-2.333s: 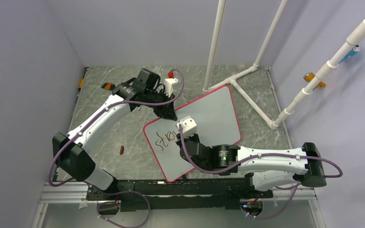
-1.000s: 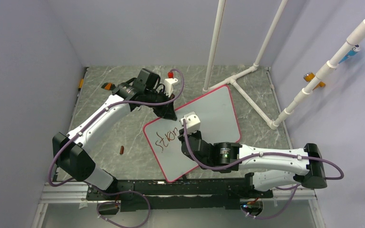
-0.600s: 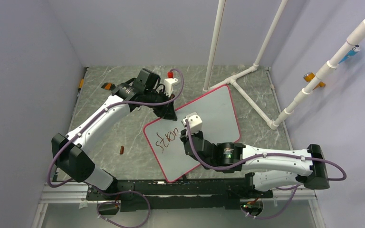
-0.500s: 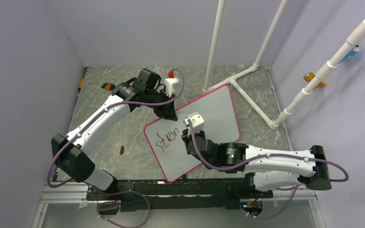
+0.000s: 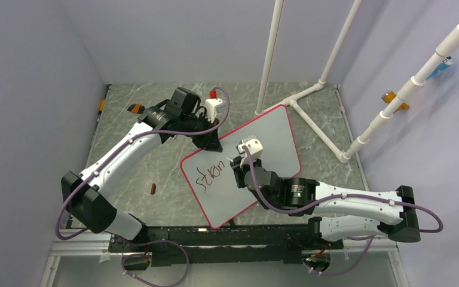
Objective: Write a sentence on the whiteboard
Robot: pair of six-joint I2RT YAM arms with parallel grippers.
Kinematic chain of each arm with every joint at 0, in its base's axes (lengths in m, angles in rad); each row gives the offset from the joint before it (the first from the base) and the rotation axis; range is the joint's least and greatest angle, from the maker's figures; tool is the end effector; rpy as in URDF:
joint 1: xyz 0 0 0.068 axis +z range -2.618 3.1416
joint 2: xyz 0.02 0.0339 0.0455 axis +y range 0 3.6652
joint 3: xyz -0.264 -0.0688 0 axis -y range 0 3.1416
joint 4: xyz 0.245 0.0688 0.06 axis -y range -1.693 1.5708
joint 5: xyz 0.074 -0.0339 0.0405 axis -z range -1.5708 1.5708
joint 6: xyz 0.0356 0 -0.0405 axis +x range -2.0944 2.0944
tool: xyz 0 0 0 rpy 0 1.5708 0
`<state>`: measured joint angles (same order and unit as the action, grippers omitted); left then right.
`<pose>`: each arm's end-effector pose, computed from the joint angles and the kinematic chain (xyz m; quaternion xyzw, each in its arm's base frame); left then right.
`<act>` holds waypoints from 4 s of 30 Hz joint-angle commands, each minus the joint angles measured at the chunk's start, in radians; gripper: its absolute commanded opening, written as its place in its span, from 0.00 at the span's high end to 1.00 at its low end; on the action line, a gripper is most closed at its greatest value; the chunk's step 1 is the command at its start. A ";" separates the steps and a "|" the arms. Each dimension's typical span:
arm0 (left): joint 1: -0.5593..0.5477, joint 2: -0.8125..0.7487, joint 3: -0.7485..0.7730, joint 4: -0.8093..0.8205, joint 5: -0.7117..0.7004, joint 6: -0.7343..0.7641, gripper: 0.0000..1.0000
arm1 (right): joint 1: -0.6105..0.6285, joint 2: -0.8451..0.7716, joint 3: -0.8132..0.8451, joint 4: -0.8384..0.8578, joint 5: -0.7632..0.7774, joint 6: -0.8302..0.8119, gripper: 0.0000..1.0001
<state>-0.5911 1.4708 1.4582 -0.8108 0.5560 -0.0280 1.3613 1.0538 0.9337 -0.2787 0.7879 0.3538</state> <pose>0.2471 -0.1885 0.3566 0.3450 0.8322 -0.3503 0.2565 0.0728 0.2210 0.3347 -0.1855 0.7762 0.1769 0.5760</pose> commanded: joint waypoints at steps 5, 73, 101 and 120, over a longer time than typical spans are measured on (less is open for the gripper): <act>0.020 -0.041 -0.053 0.120 -0.275 0.156 1.00 | -0.047 0.028 0.027 0.061 0.006 -0.032 1.00; 0.042 -0.052 -0.057 0.120 -0.214 0.163 1.00 | -0.089 0.082 0.053 0.061 -0.037 -0.080 1.00; 0.042 -0.053 -0.056 0.121 -0.214 0.163 1.00 | -0.067 0.038 -0.130 -0.070 -0.152 0.096 1.00; 0.042 -0.054 -0.057 0.120 -0.217 0.163 1.00 | -0.048 0.020 -0.019 0.023 -0.204 0.044 1.00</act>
<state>-0.5484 1.4395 1.3956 -0.7757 0.5755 -0.0395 1.3128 1.0695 0.8494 -0.3126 0.6075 0.4217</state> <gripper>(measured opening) 0.072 0.148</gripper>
